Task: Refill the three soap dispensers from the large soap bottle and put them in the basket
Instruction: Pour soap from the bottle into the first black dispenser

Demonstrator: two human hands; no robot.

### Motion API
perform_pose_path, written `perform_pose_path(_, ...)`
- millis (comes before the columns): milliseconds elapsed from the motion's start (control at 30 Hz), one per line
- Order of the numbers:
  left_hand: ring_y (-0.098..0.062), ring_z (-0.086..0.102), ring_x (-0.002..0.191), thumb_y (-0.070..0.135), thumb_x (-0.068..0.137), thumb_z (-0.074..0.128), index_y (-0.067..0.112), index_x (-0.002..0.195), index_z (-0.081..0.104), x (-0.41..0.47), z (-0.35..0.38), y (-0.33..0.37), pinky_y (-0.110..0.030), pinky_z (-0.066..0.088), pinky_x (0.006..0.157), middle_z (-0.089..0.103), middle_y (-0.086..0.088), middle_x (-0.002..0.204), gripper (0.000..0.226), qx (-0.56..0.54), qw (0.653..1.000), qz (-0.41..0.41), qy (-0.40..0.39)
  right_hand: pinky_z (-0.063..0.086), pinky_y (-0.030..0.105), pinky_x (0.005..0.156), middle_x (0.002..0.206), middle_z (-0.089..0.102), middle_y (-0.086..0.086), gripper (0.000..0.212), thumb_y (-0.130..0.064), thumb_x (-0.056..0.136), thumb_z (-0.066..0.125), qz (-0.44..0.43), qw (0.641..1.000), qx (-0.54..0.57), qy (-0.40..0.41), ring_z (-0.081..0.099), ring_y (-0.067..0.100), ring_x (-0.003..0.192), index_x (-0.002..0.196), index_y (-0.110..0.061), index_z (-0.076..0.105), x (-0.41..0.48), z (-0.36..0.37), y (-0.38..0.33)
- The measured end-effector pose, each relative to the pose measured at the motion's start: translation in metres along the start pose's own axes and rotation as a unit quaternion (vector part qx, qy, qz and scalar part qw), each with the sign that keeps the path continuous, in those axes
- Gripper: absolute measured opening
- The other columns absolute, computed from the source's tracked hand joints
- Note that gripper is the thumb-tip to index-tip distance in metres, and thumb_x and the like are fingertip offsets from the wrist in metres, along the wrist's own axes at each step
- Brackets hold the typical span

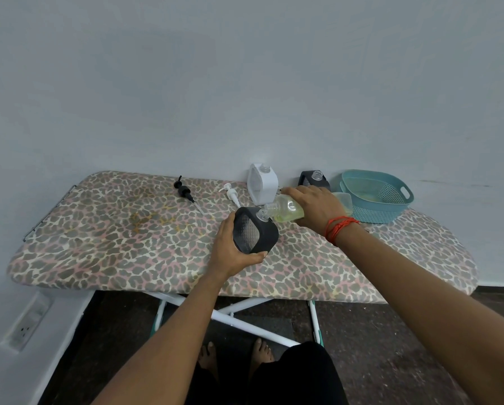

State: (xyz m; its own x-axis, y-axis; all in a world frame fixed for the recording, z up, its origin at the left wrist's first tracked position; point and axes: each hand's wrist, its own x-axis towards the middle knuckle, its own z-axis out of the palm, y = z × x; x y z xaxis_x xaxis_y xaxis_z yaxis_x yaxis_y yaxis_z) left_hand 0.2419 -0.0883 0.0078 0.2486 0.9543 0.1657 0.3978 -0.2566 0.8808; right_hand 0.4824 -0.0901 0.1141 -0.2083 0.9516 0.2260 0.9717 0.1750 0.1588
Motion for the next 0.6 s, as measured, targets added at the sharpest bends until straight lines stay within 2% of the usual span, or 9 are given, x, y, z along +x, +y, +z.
perform_pose_path(133, -0.017, 0.037, 0.143, 0.046, 0.057, 0.098, 0.014, 0.159, 0.027, 0.0003, 0.0008, -0.001, -0.04, 0.037, 0.117, 0.037, -0.001, 0.157, 0.128, 0.004, 1.0, -0.002, -0.001, 0.049, 0.045, 0.09, 0.117, 0.065, 0.002, 0.073, -0.024, 0.07, 0.082, 0.002, 1.0, -0.002, -0.002, 0.062, 0.03, 0.104, 0.133, -0.029, 0.046, -0.0004, 0.0005, -0.0001)
perform_pose_path(267, -0.018, 0.036, 0.144, 0.047, 0.057, 0.097, 0.015, 0.159, 0.026, 0.0006, 0.0007, -0.0014, -0.041, 0.036, 0.117, 0.036, -0.001, 0.158, 0.129, 0.006, 1.0, -0.004, -0.002, 0.05, 0.045, 0.09, 0.118, 0.064, 0.001, 0.073, -0.028, 0.07, 0.082, 0.006, 1.0, -0.004, -0.001, 0.062, 0.029, 0.104, 0.132, -0.031, 0.044, -0.0005, 0.001, -0.0007)
perform_pose_path(500, -0.017, 0.036, 0.144, 0.048, 0.056, 0.097, 0.017, 0.159, 0.026, -0.0007, 0.0006, -0.0008, -0.044, 0.037, 0.117, 0.036, 0.0, 0.158, 0.129, 0.004, 1.0, -0.009, -0.002, 0.05, 0.046, 0.09, 0.118, 0.064, 0.003, 0.072, -0.022, 0.071, 0.08, 0.006, 1.0, -0.013, -0.004, 0.062, 0.03, 0.105, 0.134, -0.028, 0.047, -0.0013, -0.0012, -0.0019)
perform_pose_path(600, -0.017, 0.037, 0.144, 0.056, 0.054, 0.094, 0.019, 0.159, 0.025, -0.0007, 0.0003, -0.0015, -0.047, 0.038, 0.117, 0.036, 0.001, 0.157, 0.131, 0.006, 1.0, -0.011, -0.005, 0.049, 0.046, 0.09, 0.118, 0.064, 0.001, 0.073, -0.026, 0.071, 0.082, 0.009, 1.0, -0.014, -0.003, 0.062, 0.03, 0.104, 0.134, -0.03, 0.045, -0.0014, -0.0008, -0.0017)
